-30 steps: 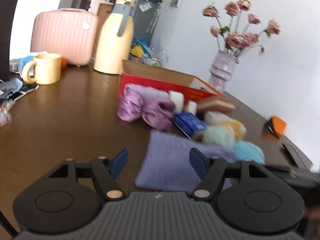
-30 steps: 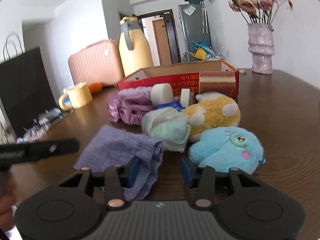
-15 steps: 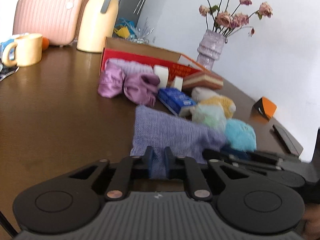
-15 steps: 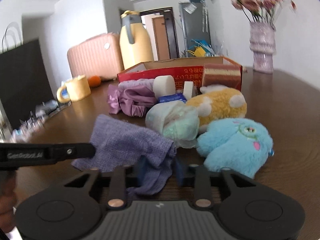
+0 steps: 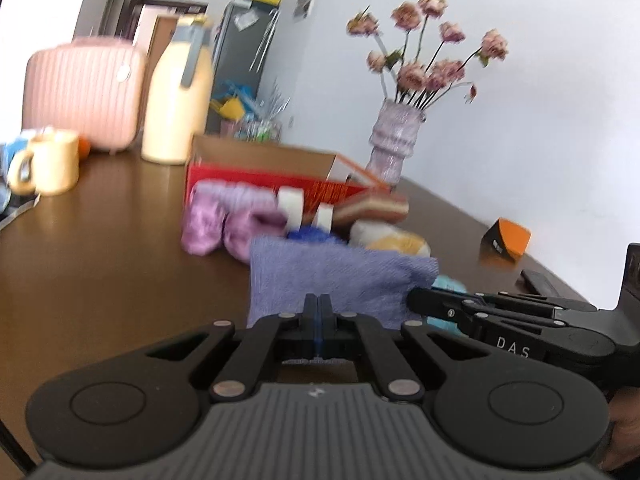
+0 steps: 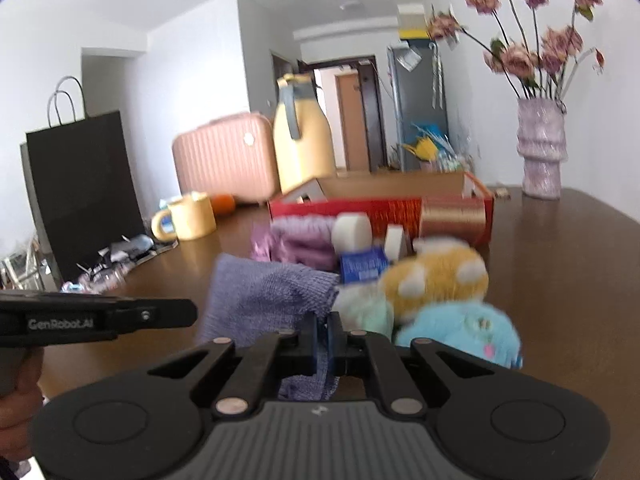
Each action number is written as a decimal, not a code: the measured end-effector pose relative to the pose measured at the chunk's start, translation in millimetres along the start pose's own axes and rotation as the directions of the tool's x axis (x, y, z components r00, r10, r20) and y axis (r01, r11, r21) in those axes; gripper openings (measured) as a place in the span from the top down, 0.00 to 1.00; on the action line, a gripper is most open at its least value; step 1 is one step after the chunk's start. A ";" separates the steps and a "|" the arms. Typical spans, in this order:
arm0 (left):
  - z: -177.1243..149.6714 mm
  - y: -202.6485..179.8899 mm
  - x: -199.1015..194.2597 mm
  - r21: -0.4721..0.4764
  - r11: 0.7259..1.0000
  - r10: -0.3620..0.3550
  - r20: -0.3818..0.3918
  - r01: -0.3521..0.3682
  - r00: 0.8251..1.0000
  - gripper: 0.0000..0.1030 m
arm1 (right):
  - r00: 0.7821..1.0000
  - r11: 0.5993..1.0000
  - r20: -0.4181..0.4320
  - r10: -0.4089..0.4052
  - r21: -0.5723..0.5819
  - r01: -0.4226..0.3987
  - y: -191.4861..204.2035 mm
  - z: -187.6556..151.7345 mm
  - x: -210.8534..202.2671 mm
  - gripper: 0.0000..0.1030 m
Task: Organize soft objects
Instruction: 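Grasp the lavender cloth with the right gripper while the left gripper grasps its other edge, then carry the lavender cloth into the red box and open both grippers, then lift both grippers out of the box back toward the toys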
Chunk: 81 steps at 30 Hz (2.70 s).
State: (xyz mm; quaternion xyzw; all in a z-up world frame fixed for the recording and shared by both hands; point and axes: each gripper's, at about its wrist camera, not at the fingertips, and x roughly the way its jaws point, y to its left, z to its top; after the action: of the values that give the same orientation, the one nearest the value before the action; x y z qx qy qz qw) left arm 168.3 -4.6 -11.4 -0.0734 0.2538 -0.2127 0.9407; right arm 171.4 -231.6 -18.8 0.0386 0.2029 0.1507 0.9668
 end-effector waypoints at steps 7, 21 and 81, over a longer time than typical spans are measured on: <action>66.6 -5.6 21.3 0.027 0.999 -0.037 0.084 0.035 0.996 0.99 | 0.998 0.996 0.066 0.009 -0.092 -0.003 -19.2 75.7 27.1 0.96; 234.1 101.0 253.7 -0.030 0.981 0.190 -0.083 -0.193 0.978 0.99 | 0.954 0.988 -0.301 -0.012 -0.150 -0.034 -76.7 241.7 354.2 0.96; -0.1 -38.9 -54.2 0.102 0.914 0.352 0.283 -0.393 0.892 0.00 | 0.968 0.975 0.156 -0.198 -0.070 0.211 -31.0 -4.4 -76.5 0.00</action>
State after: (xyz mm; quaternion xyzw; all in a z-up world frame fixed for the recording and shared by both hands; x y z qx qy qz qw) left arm 111.8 -15.8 22.3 0.0238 0.1209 -0.0359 0.9917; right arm 111.5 -284.6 2.1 -0.0129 0.1270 0.0554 0.9903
